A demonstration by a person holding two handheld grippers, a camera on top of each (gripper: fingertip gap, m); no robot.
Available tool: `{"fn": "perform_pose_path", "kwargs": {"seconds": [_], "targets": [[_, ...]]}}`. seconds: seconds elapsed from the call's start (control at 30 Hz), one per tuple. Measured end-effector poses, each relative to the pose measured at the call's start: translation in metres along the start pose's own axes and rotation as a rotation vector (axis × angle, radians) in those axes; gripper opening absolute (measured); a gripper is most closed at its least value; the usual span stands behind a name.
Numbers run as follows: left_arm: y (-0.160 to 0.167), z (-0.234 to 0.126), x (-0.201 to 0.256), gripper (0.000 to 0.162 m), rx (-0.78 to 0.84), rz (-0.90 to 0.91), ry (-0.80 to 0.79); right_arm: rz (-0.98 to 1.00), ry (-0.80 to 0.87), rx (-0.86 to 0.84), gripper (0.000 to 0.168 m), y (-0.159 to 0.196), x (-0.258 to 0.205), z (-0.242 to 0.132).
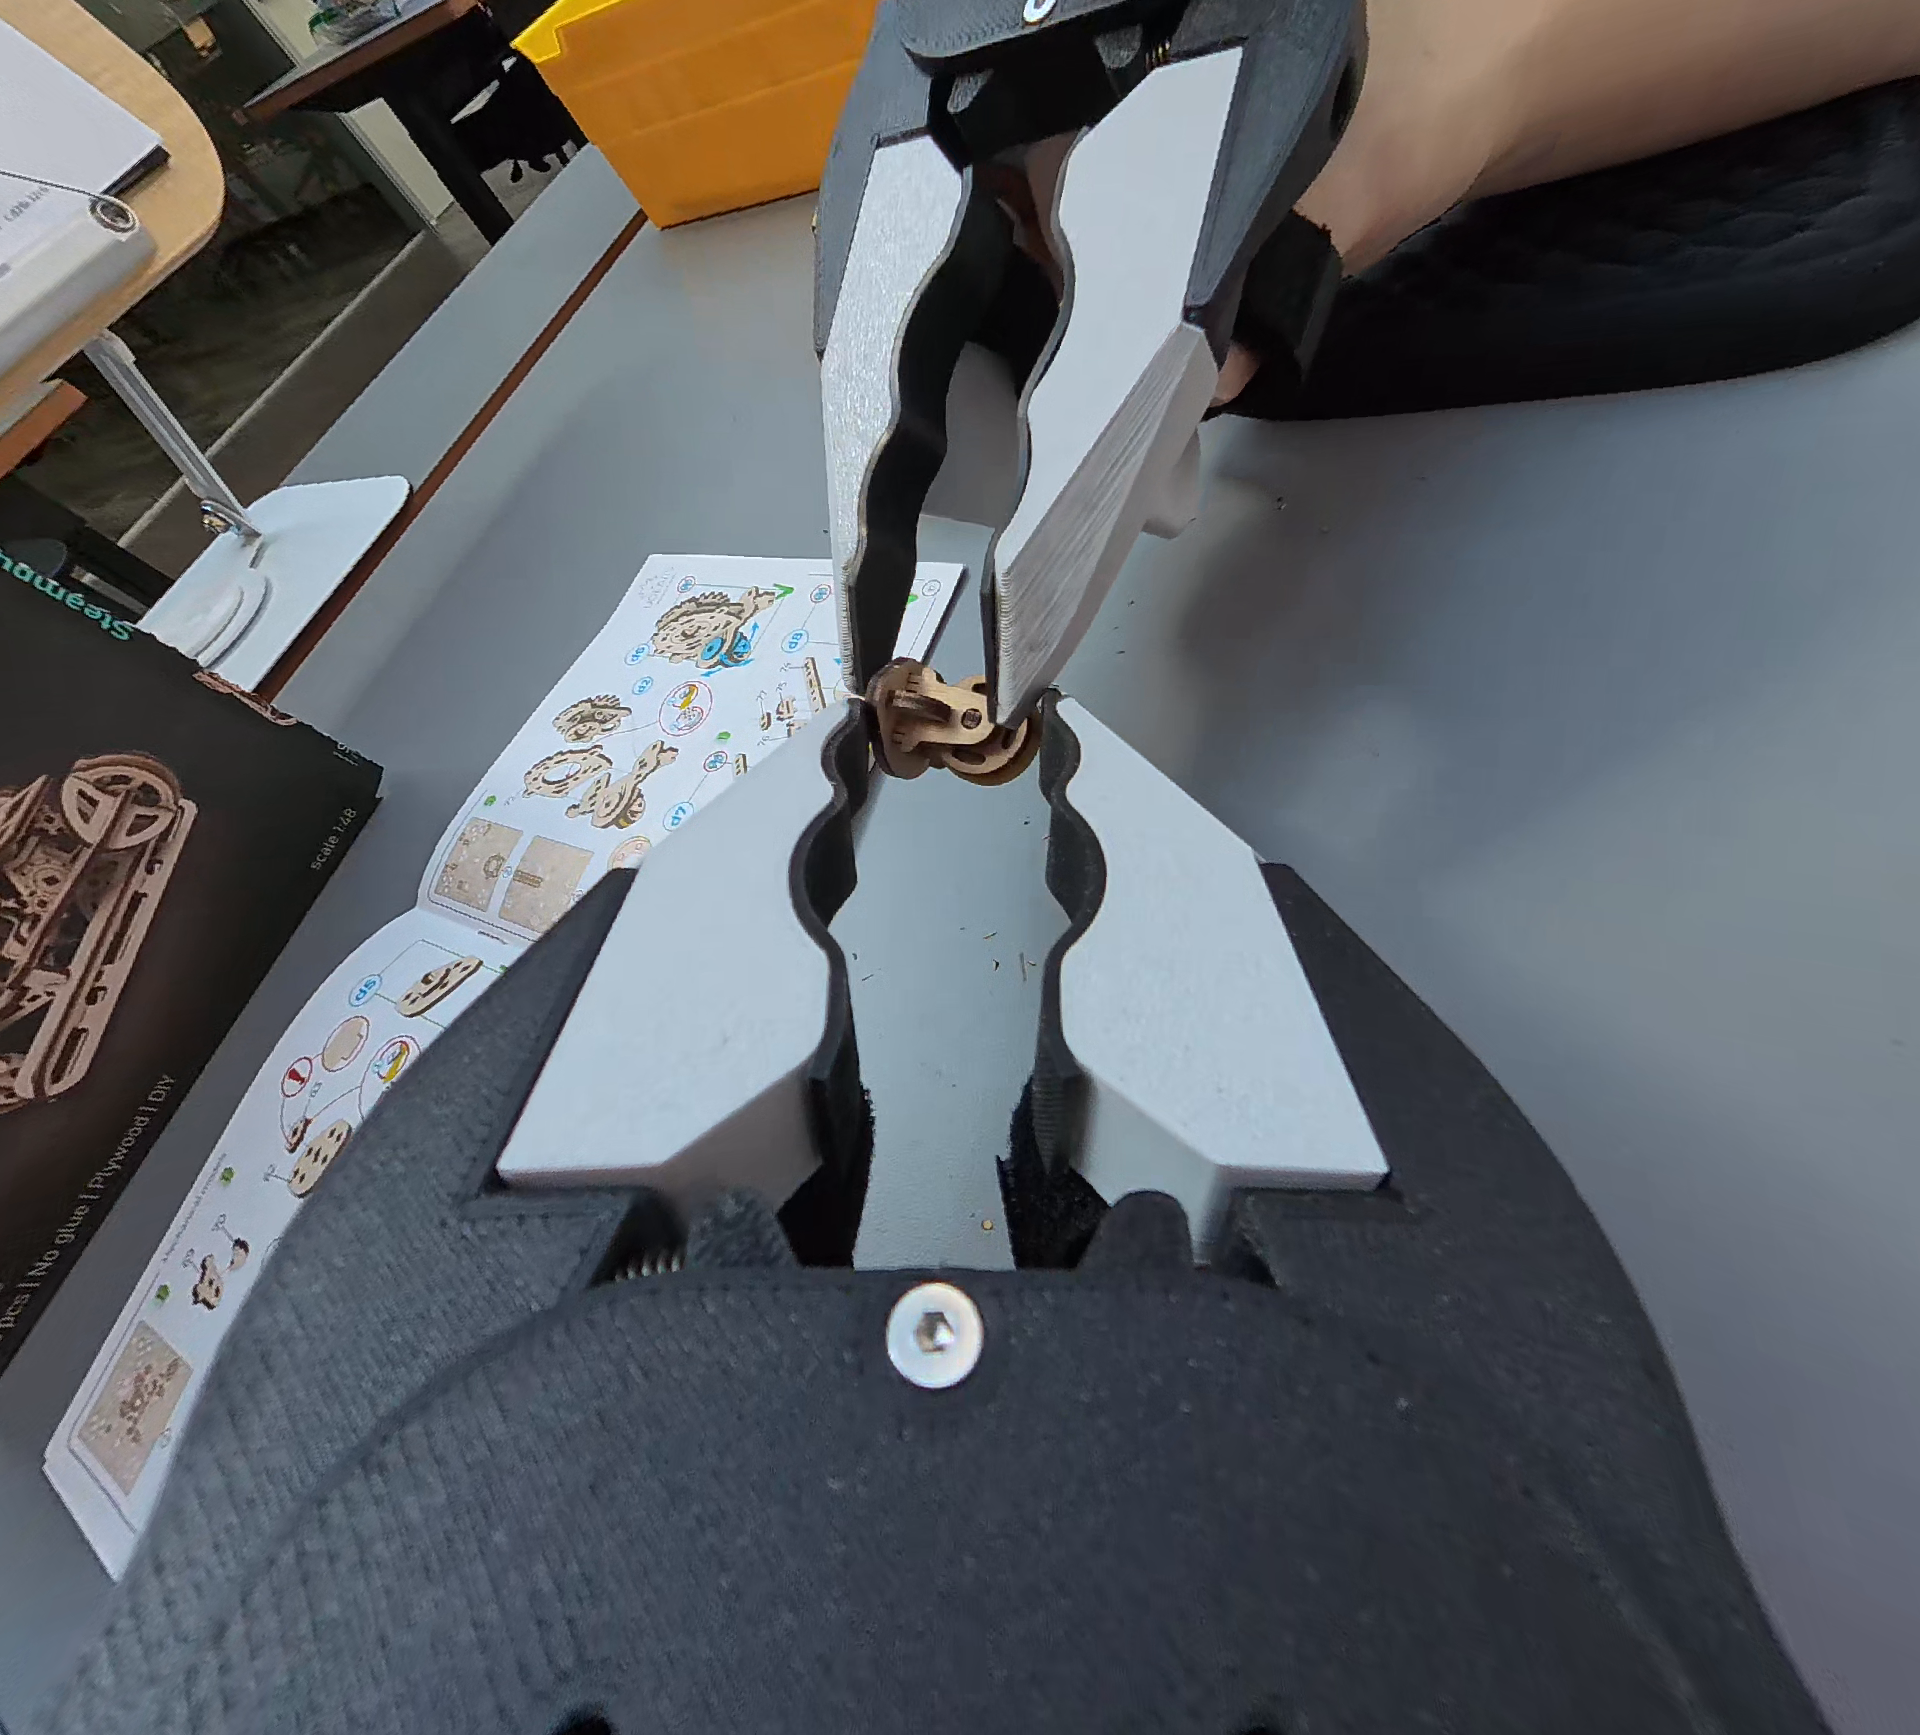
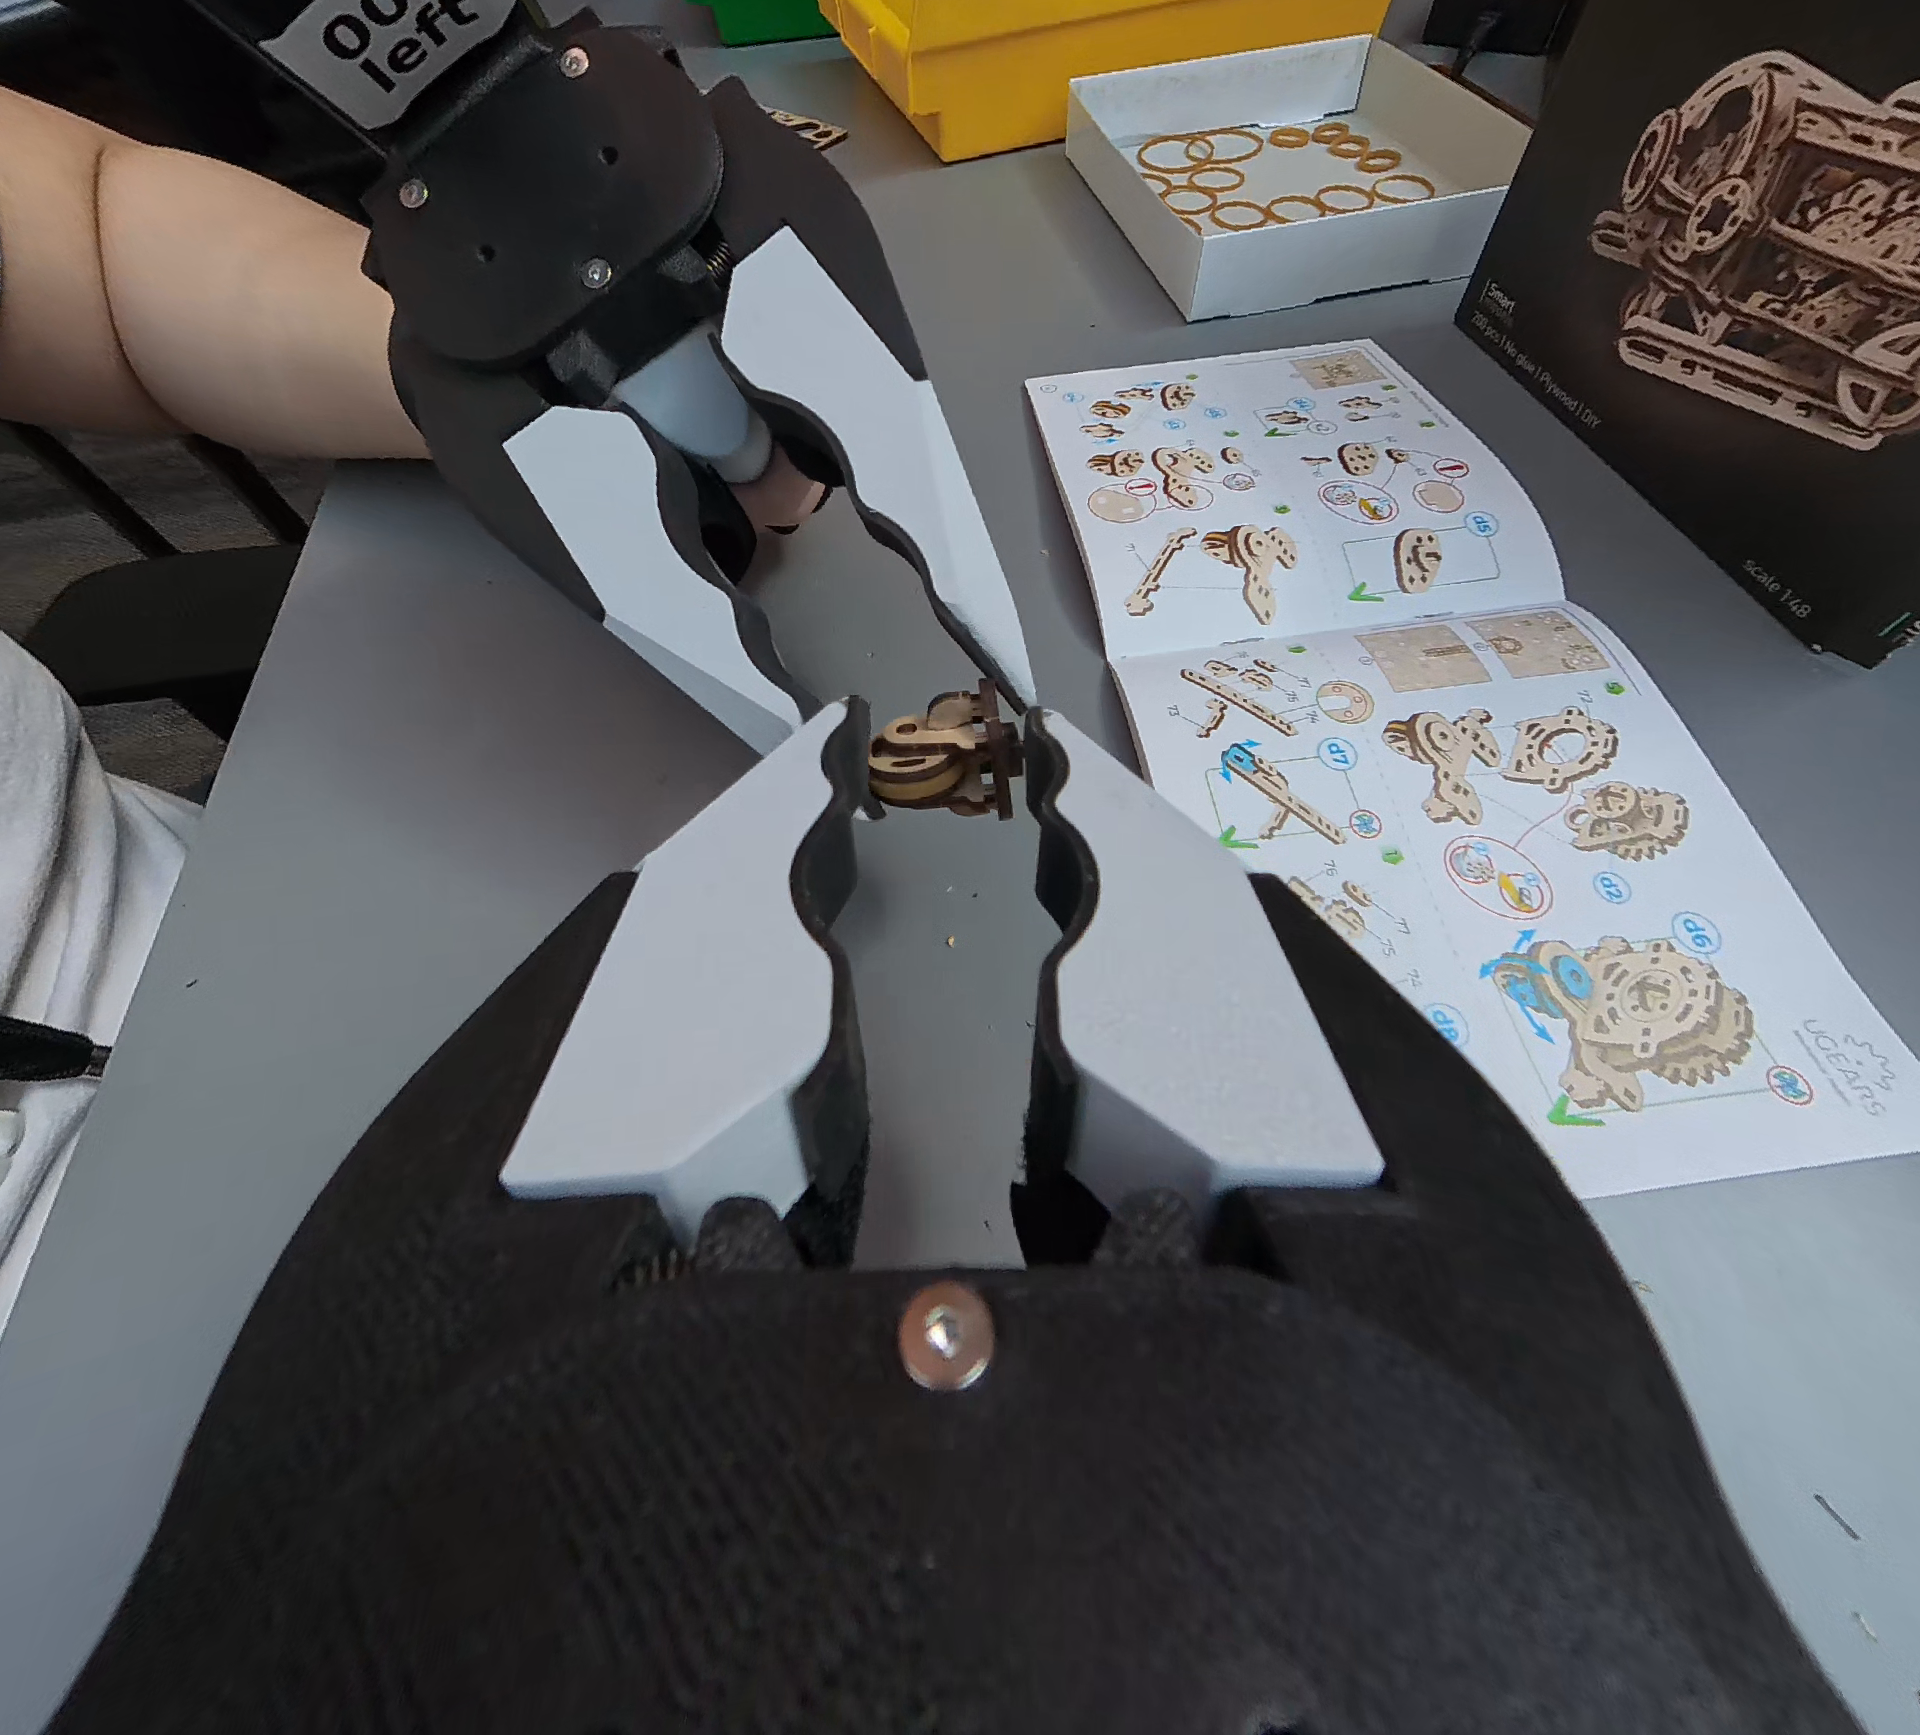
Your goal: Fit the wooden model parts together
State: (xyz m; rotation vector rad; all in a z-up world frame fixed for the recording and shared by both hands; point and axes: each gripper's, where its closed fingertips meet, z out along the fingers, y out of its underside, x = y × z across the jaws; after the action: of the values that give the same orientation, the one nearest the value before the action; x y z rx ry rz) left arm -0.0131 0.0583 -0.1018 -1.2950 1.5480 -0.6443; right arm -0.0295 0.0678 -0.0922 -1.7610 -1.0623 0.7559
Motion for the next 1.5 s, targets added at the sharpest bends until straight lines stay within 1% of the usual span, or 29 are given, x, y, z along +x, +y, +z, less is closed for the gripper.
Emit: {"fn": "perform_pose_path", "kwargs": {"seconds": [0.1,0.27,0.6,1.1,1.27,1.43,1.5], "targets": [[0.001,0.000,0.002,0.031,-0.007,0.008,0.006,0.027,-0.017,-0.016,0.027,0.004,0.000,0.002],[0.006,0.002,0.006,0.031,-0.032,0.007,0.026,0.016,-0.044,-0.047,0.025,0.012,-0.002,0.005],[0.012,0.005,0.008,0.031,-0.049,-0.012,0.036,-0.012,-0.036,-0.061,0.024,0.017,-0.003,0.007],[-0.001,-0.002,0.002,0.030,0.012,-0.030,0.007,-0.069,-0.010,0.021,0.023,0.001,-0.005,0.001],[-0.002,-0.003,0.001,0.030,0.013,-0.018,-0.009,-0.093,0.004,0.025,0.023,0.000,-0.005,0.001],[-0.006,-0.004,0.000,0.030,0.040,-0.035,-0.014,-0.009,-0.033,0.055,0.024,-0.003,-0.003,-0.001],[-0.008,-0.004,-0.002,0.030,0.048,-0.029,-0.026,-0.003,-0.029,0.064,0.025,-0.005,-0.002,-0.002]]}}
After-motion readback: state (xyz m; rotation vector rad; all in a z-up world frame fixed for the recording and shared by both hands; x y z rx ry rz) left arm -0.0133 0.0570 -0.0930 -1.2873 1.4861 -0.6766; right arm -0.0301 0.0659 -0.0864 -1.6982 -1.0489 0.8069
